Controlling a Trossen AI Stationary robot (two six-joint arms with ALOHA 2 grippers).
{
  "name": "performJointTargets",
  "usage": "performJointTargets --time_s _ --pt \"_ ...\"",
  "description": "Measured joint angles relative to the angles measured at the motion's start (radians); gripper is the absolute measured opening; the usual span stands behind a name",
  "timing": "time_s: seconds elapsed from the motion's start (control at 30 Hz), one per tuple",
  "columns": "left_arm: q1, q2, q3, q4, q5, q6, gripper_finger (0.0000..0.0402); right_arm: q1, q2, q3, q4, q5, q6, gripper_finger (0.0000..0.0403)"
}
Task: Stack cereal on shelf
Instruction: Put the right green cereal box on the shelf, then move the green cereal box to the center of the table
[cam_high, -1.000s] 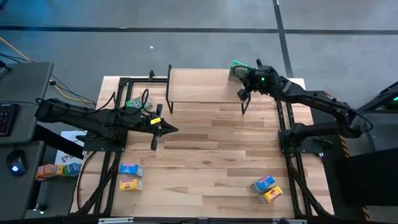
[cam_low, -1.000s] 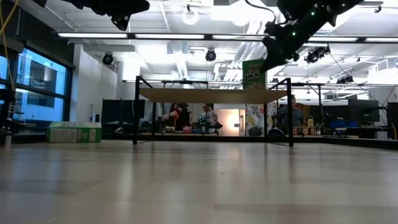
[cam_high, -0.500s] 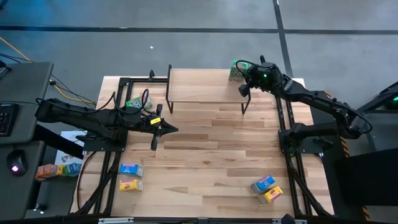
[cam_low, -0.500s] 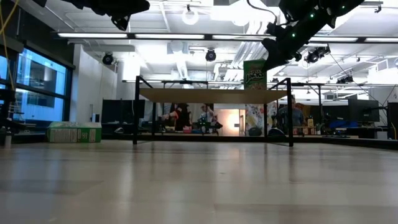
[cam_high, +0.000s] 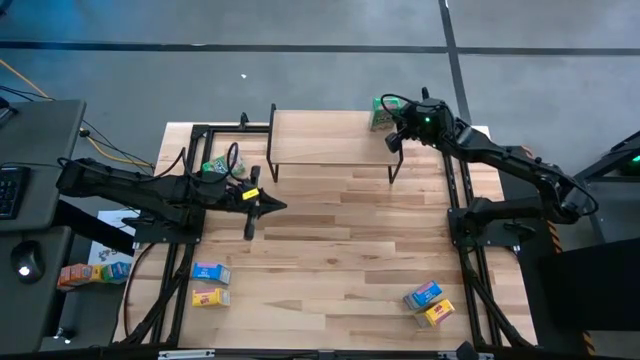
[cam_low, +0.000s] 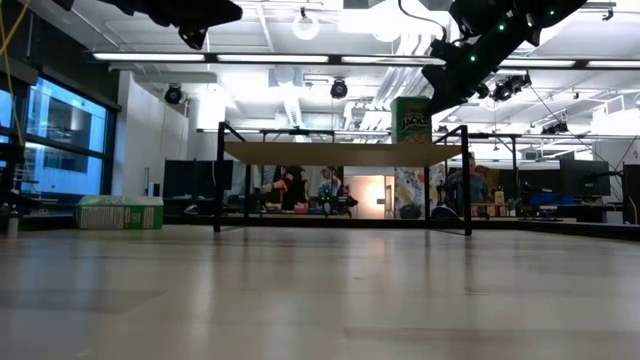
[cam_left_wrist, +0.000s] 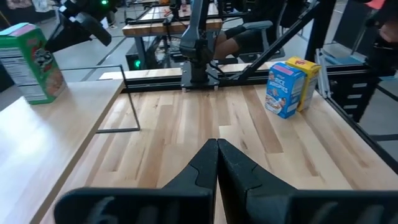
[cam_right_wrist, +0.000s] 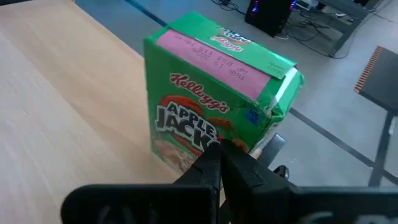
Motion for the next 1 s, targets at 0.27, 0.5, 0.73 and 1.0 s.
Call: performJointTargets --time_s 0.27,0.5,0.73,1.0 --pt "-0.001 -0.007 0.000 -0.055 -0.001 0.000 0.0000 0.018 -0.030 0.000 -0.056 -0.029 -0.010 0.0000" --pt "-0.004 -0.158 -0.001 -0.223 -0.123 -0.037 0.0000 0.087 -0.190 0.000 -0.221 -0.087 0.044 0.0000" --pt "-0.032 -0.366 -0.163 -0.002 -0.111 0.003 0.0000 0.321 -0.317 -0.190 0.069 -0.178 0.121 0.0000" --pt "-0.032 -0.552 -0.255 0.047 -0.111 0.026 0.0000 0.573 -0.274 -0.461 0.754 -0.208 0.156 0.0000"
